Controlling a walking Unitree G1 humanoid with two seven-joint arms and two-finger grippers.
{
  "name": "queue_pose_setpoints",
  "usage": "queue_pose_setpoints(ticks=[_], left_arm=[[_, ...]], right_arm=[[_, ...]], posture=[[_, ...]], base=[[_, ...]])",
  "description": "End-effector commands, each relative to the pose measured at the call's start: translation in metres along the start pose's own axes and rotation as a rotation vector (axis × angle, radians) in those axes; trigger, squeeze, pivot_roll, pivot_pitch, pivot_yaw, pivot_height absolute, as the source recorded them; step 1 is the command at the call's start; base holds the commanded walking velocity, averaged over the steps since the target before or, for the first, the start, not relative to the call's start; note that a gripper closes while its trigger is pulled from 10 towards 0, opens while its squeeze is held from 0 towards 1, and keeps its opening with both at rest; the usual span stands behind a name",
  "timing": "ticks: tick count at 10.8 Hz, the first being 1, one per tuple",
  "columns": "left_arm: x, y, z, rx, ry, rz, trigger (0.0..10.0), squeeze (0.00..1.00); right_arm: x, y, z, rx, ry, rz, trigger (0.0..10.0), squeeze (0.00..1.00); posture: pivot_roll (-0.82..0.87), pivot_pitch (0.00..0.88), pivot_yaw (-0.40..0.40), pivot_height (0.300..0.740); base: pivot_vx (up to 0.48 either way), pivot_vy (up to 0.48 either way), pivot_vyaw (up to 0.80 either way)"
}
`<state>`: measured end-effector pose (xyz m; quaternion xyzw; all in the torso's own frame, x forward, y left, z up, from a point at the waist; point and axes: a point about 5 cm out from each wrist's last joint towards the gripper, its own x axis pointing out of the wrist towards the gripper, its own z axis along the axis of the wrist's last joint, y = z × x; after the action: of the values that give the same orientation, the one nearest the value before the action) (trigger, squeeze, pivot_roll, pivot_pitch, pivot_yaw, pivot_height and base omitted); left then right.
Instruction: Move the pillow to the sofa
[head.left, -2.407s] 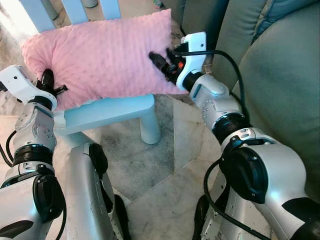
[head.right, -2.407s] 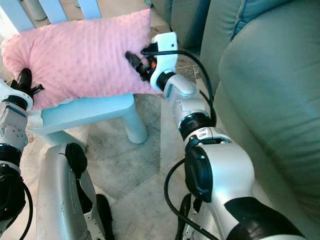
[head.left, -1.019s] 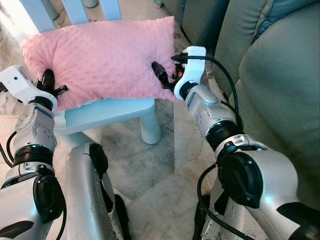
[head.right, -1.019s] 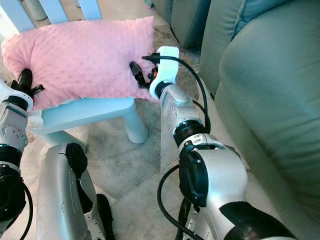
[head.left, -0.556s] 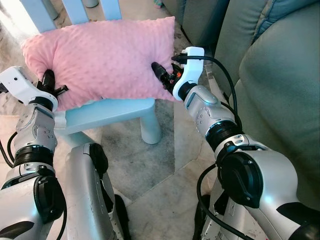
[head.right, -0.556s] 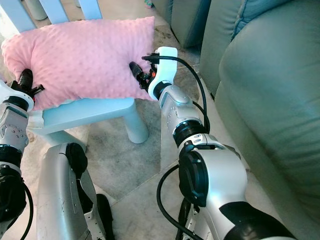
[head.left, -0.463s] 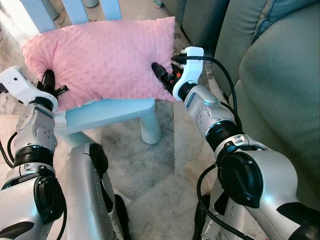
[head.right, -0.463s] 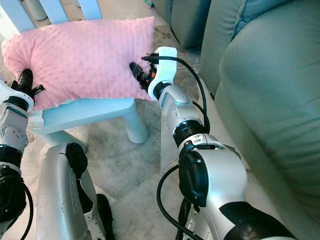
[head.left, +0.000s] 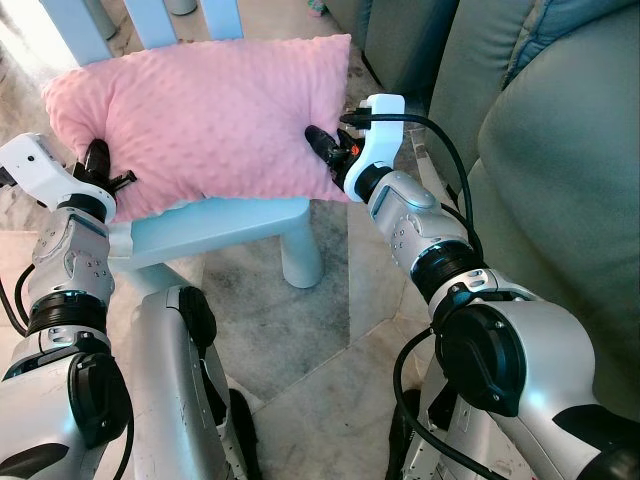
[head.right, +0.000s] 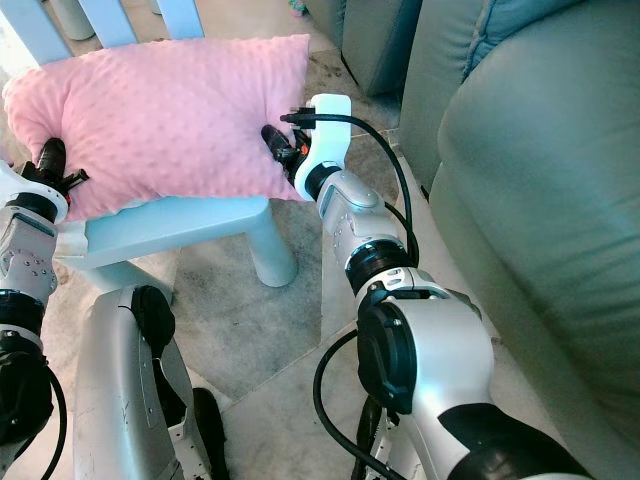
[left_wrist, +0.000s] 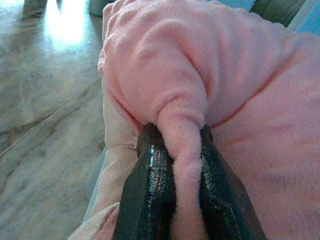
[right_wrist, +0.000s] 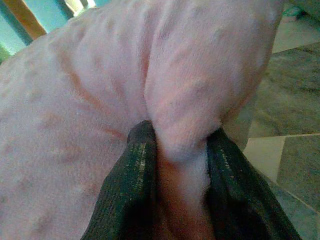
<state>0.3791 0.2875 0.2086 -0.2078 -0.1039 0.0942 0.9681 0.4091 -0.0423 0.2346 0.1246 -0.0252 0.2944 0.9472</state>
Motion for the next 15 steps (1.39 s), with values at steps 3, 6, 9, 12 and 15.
queue_pose_setpoints(ticks=[3,6,9,12,15], left_arm=[[-0.004,0.001,-0.014,0.008,0.060,-0.009,0.0,0.00],[-0.005,-0.004,-0.015,0.062,0.058,-0.030,0.0,0.00],[-0.005,-0.029,-0.012,0.149,0.008,-0.123,0.0,0.00],[-0.011,-0.041,-0.010,0.186,-0.043,-0.162,0.0,0.00],[-0.030,-0.040,-0.005,0.263,-0.119,-0.110,0.0,0.00]], right_arm=[[0.000,0.008,-0.012,0.023,0.039,0.044,0.0,0.00],[0.000,0.008,-0.009,0.043,0.013,0.081,0.0,0.00],[-0.001,0.003,0.006,0.005,-0.058,0.075,0.0,0.00],[-0.005,-0.003,0.017,-0.057,-0.126,0.119,0.0,0.00],[-0.016,-0.018,0.019,-0.104,-0.182,0.098,0.0,0.00]], posture=[[0.22,0.366,0.028,0.319],[0.20,0.355,0.021,0.319],[0.17,0.304,0.005,0.319],[0.13,0.255,-0.010,0.319],[0.08,0.217,-0.014,0.319]], base=[[0.000,0.000,0.00],[0.000,0.000,0.00],[0.000,0.000,0.00],[0.000,0.000,0.00],[0.000,0.000,0.00]])
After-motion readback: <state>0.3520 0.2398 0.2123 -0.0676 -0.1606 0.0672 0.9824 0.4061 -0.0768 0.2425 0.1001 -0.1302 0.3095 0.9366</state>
